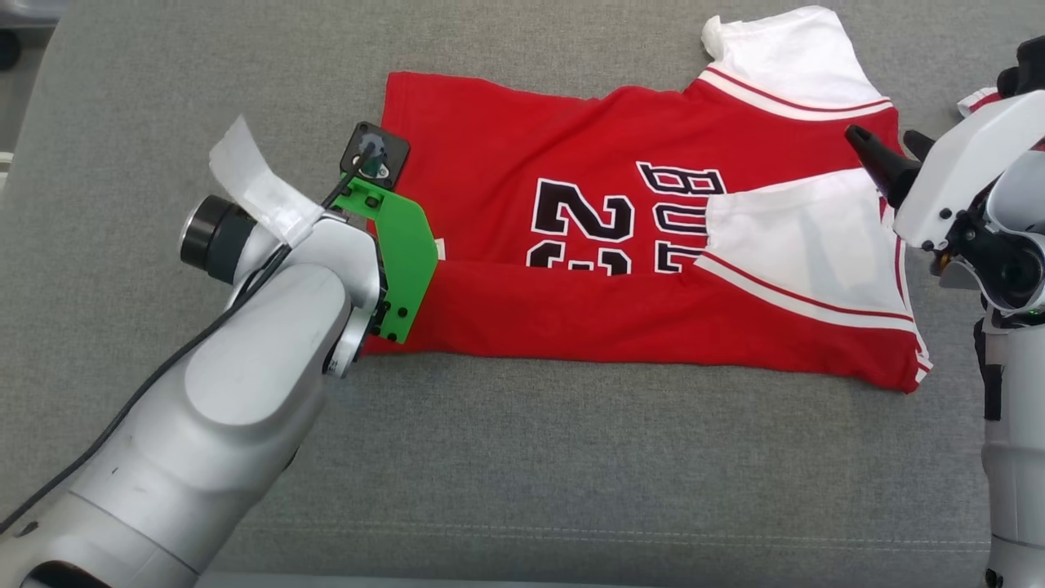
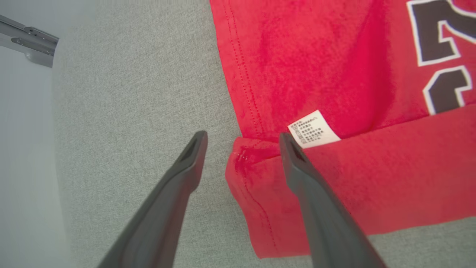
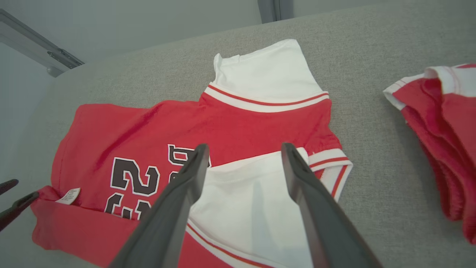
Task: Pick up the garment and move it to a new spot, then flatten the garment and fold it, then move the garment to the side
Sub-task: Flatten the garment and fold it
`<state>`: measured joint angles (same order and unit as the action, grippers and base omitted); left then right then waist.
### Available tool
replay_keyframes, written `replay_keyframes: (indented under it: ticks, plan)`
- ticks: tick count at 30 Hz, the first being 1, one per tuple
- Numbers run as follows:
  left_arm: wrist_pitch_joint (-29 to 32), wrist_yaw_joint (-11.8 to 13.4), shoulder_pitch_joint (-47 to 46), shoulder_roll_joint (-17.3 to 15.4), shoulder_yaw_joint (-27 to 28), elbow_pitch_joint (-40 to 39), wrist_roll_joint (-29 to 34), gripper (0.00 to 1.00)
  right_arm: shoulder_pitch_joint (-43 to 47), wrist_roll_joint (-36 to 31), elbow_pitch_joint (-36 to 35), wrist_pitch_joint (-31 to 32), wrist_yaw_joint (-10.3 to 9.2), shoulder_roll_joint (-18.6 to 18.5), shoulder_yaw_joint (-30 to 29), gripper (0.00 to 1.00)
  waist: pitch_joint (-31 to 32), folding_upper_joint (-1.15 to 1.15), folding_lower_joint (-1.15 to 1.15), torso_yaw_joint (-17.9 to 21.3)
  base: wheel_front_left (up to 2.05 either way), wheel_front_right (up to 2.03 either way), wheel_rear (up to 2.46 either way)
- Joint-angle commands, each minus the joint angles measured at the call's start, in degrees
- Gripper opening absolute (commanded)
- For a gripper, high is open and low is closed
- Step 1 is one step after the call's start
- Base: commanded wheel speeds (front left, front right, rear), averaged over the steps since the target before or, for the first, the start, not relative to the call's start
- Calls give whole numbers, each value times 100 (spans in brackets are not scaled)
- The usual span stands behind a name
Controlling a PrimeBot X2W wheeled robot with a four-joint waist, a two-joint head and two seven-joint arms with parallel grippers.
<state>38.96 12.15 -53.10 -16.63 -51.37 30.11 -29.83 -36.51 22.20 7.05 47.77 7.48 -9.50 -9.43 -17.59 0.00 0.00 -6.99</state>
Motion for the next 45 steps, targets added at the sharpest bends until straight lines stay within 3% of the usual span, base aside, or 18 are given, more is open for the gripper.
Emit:
replay_keyframes:
  ticks: [1,9,26,45]
  plan:
    - [-62,32,87,-5,30,-12,-31,100,94,-49,-25,-13,1,-26,-23,100,70,0,0,-4,0,0,0]
    - [-837,237,618,-151,221,-228,-127,100,609,-168,-389,180,1,105,-238,100,477,0,0,86,0,0,0]
    - [-1818,704,2032,-456,295,-675,-283,100,1959,-446,-610,-358,1,599,-503,100,988,0,0,309,0,0,0]
    - [-2061,683,1975,-207,370,188,-494,100,2290,-716,-3,-706,1,653,-694,100,754,0,0,394,0,0,0]
